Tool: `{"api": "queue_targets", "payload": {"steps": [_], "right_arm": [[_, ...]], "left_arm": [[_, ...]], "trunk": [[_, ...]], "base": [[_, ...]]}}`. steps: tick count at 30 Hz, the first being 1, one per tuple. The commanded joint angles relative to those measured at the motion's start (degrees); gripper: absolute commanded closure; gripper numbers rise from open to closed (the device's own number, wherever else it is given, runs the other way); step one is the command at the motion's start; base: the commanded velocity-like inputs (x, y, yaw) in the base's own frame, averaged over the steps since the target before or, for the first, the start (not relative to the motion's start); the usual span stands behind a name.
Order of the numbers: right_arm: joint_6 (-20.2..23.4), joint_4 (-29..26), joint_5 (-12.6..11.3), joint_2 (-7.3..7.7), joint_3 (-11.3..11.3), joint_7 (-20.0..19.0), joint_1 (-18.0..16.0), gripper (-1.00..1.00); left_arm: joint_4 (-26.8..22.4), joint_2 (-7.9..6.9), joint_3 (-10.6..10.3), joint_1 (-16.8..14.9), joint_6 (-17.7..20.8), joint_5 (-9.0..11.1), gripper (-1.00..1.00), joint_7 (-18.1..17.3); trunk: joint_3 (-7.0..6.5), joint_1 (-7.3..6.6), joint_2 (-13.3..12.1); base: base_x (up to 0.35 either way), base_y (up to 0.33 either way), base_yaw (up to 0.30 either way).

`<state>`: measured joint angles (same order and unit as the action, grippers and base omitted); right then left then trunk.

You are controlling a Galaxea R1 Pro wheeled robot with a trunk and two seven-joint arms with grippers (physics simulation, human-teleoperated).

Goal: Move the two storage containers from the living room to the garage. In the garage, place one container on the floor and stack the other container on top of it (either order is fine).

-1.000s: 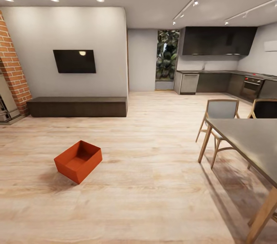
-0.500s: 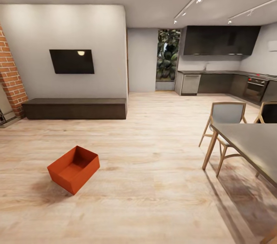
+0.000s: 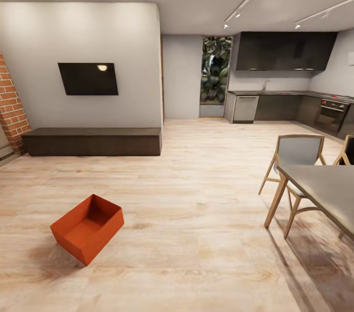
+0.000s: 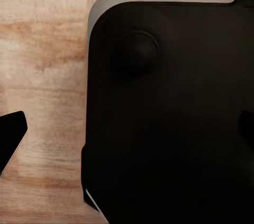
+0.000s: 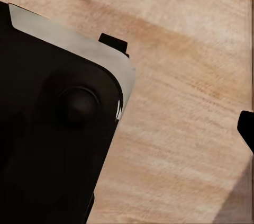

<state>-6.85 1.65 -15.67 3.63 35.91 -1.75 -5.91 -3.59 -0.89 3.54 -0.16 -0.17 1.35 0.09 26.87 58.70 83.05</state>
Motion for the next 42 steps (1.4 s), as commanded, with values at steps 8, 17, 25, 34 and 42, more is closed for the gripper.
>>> {"api": "queue_targets", "payload": {"steps": [8,17,25,34,42], "right_arm": [[-0.3,0.2,-0.6,-0.02,0.5,-0.2,-0.1,-1.0],[-0.3,0.2,-0.6,-0.02,0.5,-0.2,-0.1,-1.0],[-0.3,0.2,-0.6,-0.02,0.5,-0.2,-0.1,-1.0],[-0.3,0.2,-0.6,-0.02,0.5,-0.2,-0.1,-1.0],[-0.3,0.2,-0.6,-0.02,0.5,-0.2,-0.1,-1.0]], "left_arm": [[0.0,-0.01,0.3,0.0,0.0,0.1,-1.0,0.0],[0.0,0.01,0.3,0.0,0.0,0.1,-1.0,0.0],[0.0,0.0,0.3,0.0,0.0,0.1,-1.0,0.0],[0.0,0.01,0.3,0.0,0.0,0.1,-1.0,0.0],[0.0,0.01,0.3,0.0,0.0,0.1,-1.0,0.0]], "trunk": [[0.06,0.03,0.0],[0.06,0.03,0.0],[0.06,0.03,0.0],[0.06,0.03,0.0],[0.06,0.03,0.0]], "base": [[0.323,0.0,0.0],[0.323,0.0,0.0],[0.323,0.0,0.0],[0.323,0.0,0.0],[0.323,0.0,0.0]]}}
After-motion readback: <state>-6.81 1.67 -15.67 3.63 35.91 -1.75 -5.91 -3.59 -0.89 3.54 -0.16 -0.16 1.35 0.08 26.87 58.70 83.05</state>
